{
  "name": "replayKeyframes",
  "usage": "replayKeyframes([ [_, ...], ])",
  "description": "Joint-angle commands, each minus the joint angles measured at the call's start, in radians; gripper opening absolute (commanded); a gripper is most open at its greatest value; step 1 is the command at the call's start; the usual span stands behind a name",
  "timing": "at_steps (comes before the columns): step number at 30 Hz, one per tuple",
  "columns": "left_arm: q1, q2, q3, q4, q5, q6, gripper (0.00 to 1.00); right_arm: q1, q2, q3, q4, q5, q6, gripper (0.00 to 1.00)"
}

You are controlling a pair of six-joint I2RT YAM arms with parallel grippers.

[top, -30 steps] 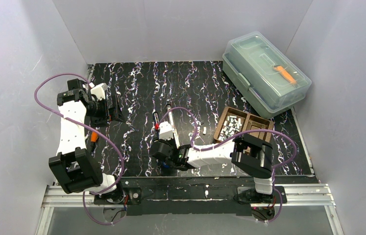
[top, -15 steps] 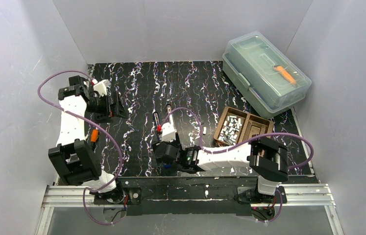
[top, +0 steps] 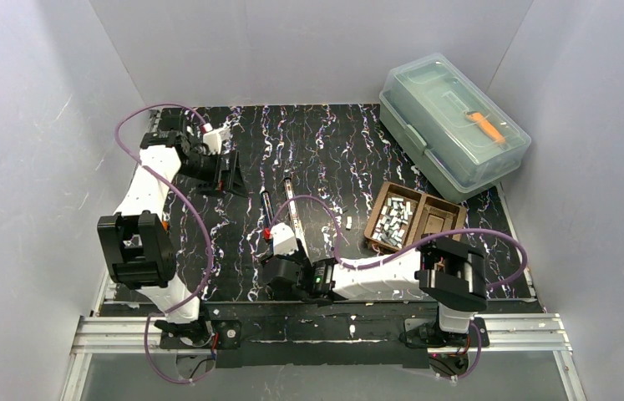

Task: Load the staples into the stapler
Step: Close the stapler at the center of the board.

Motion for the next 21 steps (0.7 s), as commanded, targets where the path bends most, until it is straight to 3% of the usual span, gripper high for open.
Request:
replayKeyframes([
  [1,-0.023,-0.006,0.032,0.064,0.019,0.006,0.99,0.001,0.018,0.009,-0.021,0.034,0.016,0.67],
  [6,-0.023,0.018,0.039,0.074,0.046,0.030,0.99,0.001,0.058,0.030,-0.034,0.030,0.018,0.57],
  [14,-0.036,0.048,-0.003,0.112,0.048,0.087,0.99,0.001,0.080,0.033,-0.022,0.016,-0.018,0.51],
  [16,-0.038,0.048,-0.036,0.119,0.047,0.194,0.99,0.001,0.057,0.006,-0.021,0.024,-0.032,0.42],
  [21,-0.038,0.044,-0.068,0.114,0.031,0.386,0.99,0.001,0.030,-0.017,-0.029,0.038,-0.047,0.33],
])
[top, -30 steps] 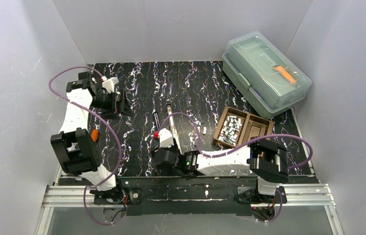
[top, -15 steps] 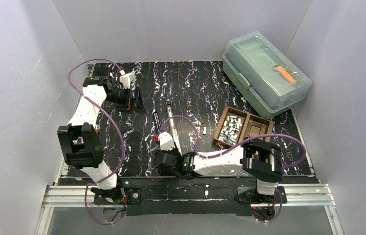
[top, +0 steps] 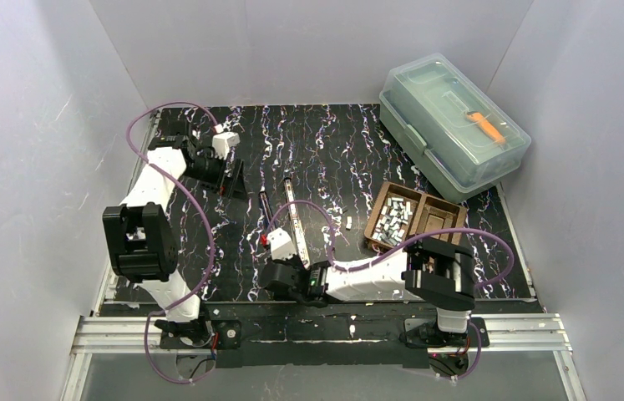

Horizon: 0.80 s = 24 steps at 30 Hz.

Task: Load the staples into the stapler
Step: Close the stapler at the center of the board.

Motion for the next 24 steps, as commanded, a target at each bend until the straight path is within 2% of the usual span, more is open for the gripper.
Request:
replayKeyframes([
  [1,-0.007,0.003,-0.023,-0.019,0.002,0.229,0.99,0.002,-0.045,-0.027,-0.012,0.031,-0.028,0.31],
  [8,-0.020,0.087,0.031,-0.099,-0.032,0.509,0.99,0.002,-0.070,-0.065,-0.005,0.051,-0.024,0.23],
  [13,-0.090,0.085,-0.027,-0.096,-0.118,0.783,0.99,0.000,-0.102,-0.115,0.020,0.060,-0.025,0.22],
  [20,-0.160,0.096,-0.082,0.032,-0.186,0.880,0.99,-0.009,-0.136,-0.166,0.076,0.052,-0.045,0.21],
  [24,-0.177,0.108,-0.101,0.087,-0.228,0.955,0.96,-0.011,-0.144,-0.184,0.121,0.041,-0.052,0.20],
])
